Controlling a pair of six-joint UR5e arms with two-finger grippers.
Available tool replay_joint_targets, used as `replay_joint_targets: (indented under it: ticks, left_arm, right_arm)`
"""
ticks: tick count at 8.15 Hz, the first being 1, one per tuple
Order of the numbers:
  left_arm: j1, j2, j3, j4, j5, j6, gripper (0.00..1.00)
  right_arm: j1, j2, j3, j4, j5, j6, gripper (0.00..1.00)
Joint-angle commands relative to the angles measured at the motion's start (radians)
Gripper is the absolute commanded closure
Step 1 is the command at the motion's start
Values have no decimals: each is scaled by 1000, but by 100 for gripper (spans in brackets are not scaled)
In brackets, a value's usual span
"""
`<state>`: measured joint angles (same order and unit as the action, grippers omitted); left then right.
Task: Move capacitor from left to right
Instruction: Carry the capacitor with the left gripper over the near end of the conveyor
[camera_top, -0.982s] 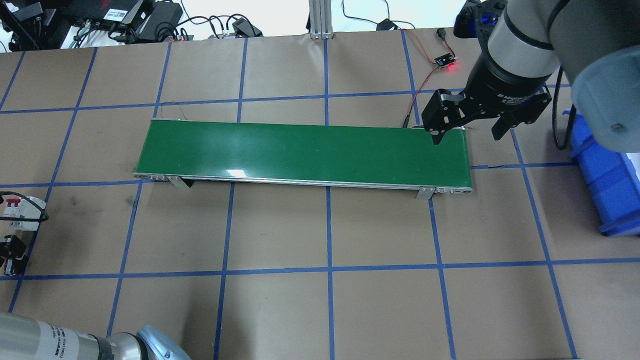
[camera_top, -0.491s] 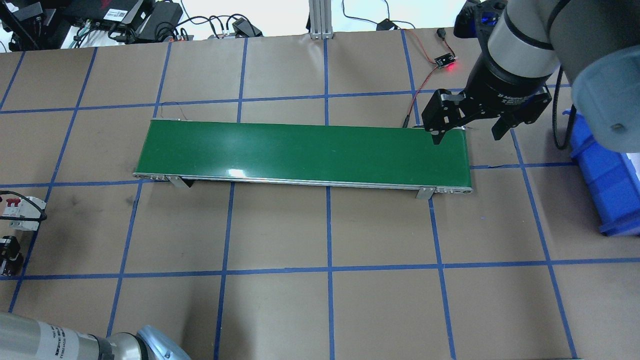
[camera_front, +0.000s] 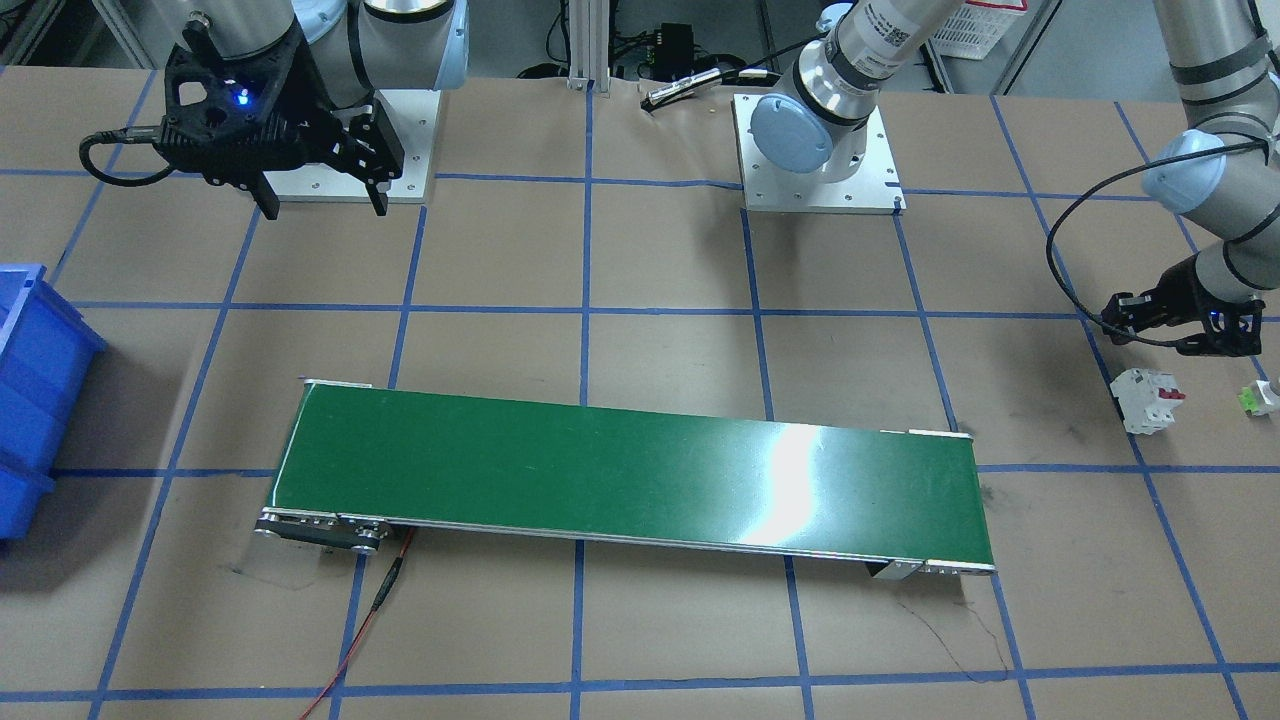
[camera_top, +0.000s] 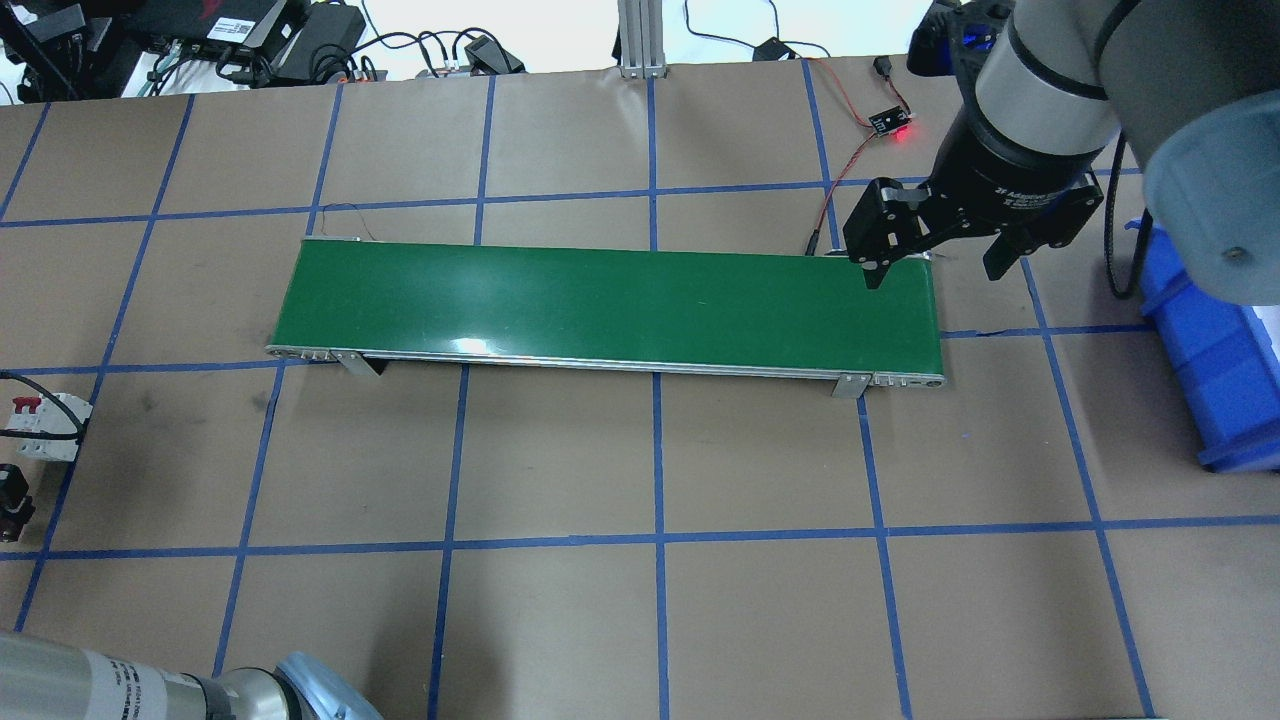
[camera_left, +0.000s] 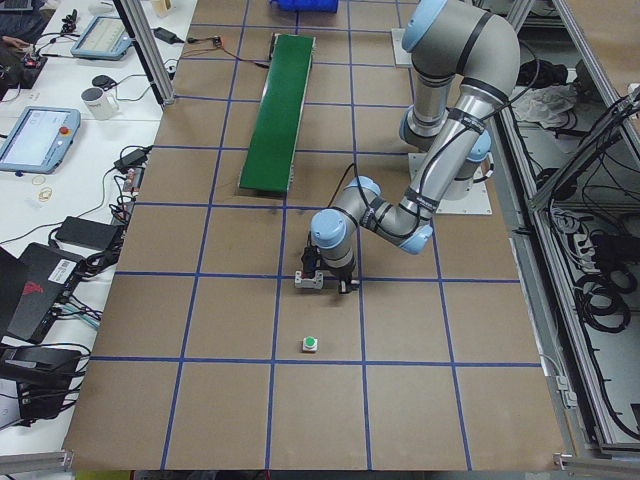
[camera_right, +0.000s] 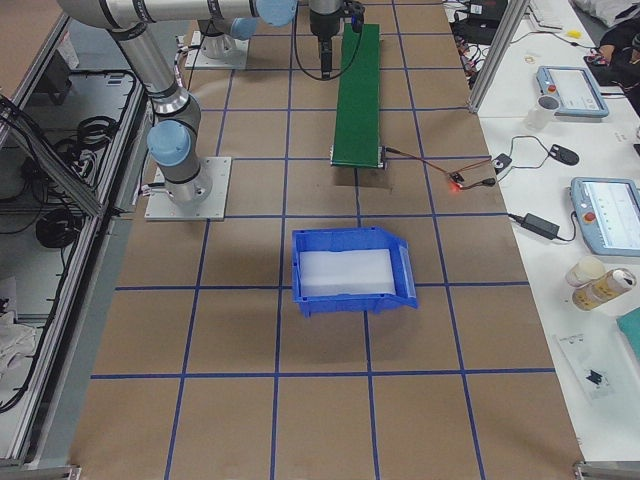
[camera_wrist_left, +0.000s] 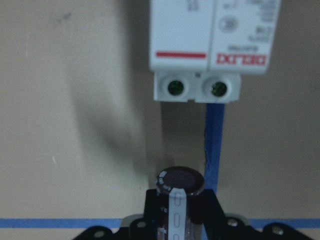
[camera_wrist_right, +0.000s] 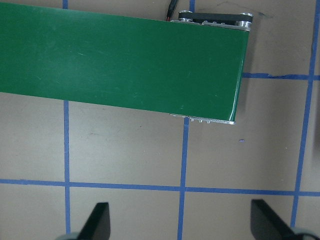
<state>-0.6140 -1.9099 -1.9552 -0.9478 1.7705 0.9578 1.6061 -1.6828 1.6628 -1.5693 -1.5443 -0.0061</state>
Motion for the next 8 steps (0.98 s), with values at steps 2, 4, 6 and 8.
replay_joint_targets:
  ticks: [2, 4, 6, 8]
  left_arm:
    - [-119, 130, 27, -121, -88, -92, 100]
    - [-273, 155, 135, -363, -82, -262, 100]
    - [-459, 154, 225, -396, -86, -365, 100]
    - [-582, 117, 234, -384, -98, -511, 100]
  right_arm:
    - [0, 0, 0, 0, 1, 2, 0]
    - [0, 0, 0, 0, 1, 2, 0]
    - [0, 0, 2, 2, -2, 0, 0]
    - [0, 0, 0, 0, 0, 0, 0]
